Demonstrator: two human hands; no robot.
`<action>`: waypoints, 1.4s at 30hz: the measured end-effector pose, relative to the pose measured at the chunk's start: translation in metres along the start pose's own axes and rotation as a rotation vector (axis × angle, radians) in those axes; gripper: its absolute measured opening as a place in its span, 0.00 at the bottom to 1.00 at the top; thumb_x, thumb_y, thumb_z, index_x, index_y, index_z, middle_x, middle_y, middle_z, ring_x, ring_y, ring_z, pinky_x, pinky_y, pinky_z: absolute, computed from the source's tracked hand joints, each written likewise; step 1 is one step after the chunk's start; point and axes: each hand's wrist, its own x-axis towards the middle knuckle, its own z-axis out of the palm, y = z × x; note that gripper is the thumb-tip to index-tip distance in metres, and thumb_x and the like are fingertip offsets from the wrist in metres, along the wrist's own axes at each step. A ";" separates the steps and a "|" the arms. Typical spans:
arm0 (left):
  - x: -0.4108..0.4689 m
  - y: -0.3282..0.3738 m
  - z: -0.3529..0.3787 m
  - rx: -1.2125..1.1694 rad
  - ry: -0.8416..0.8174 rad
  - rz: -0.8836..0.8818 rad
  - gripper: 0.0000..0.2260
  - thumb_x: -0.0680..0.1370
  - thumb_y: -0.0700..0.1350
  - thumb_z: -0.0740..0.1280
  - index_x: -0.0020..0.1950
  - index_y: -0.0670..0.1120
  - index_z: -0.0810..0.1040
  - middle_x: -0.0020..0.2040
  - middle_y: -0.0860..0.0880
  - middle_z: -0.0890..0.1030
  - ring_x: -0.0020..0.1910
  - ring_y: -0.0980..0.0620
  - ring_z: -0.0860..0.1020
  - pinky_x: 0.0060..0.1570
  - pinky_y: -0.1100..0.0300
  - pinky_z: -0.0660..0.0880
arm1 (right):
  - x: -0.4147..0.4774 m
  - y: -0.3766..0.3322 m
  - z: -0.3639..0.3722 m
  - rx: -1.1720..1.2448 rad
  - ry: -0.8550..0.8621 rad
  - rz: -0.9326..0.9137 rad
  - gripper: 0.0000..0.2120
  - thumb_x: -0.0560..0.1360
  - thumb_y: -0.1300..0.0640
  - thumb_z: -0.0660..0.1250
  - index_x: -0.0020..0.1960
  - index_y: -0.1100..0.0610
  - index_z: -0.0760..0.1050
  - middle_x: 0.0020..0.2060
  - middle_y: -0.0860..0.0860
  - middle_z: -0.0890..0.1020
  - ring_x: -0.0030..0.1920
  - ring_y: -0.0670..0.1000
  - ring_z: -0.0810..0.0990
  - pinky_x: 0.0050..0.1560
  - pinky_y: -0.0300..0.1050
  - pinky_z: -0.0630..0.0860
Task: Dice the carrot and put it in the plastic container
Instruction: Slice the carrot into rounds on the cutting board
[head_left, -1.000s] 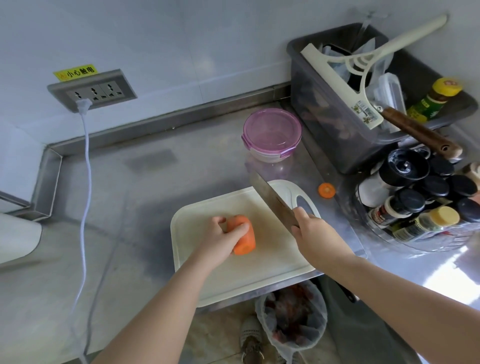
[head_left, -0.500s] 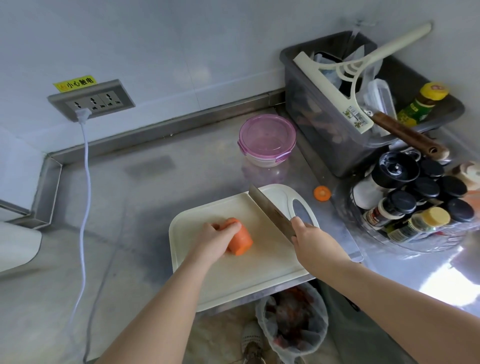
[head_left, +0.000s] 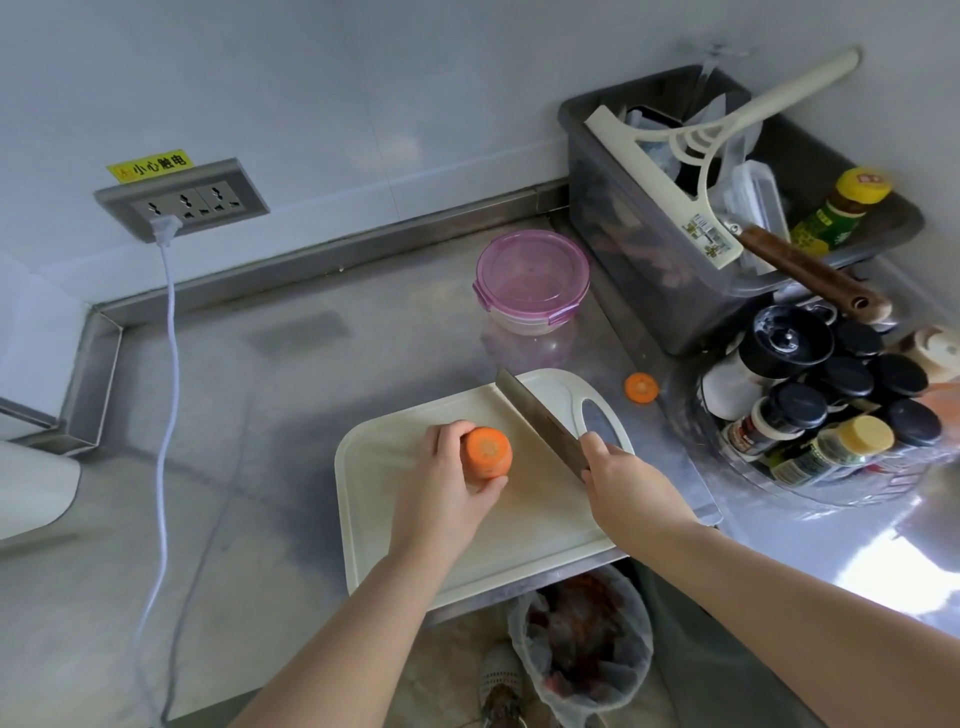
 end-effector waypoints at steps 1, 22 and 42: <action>-0.001 0.000 -0.001 -0.009 -0.009 -0.017 0.27 0.69 0.49 0.76 0.64 0.49 0.70 0.60 0.52 0.71 0.52 0.50 0.76 0.45 0.58 0.74 | 0.000 -0.001 0.000 -0.008 -0.013 0.000 0.16 0.81 0.61 0.57 0.67 0.58 0.60 0.44 0.49 0.70 0.30 0.45 0.70 0.24 0.34 0.57; 0.003 0.005 -0.015 -0.815 -0.203 -0.538 0.17 0.79 0.41 0.66 0.67 0.49 0.69 0.61 0.47 0.75 0.46 0.48 0.82 0.41 0.57 0.79 | -0.003 -0.009 -0.032 0.011 -0.125 -0.079 0.11 0.82 0.56 0.49 0.63 0.54 0.64 0.32 0.48 0.64 0.39 0.53 0.71 0.42 0.46 0.72; 0.006 0.006 -0.008 -0.810 -0.145 -0.632 0.06 0.79 0.46 0.66 0.54 0.50 0.73 0.52 0.48 0.81 0.45 0.50 0.83 0.40 0.55 0.79 | -0.048 -0.051 -0.057 -0.134 -0.122 -0.235 0.17 0.79 0.65 0.54 0.66 0.53 0.61 0.52 0.52 0.76 0.27 0.49 0.66 0.25 0.42 0.65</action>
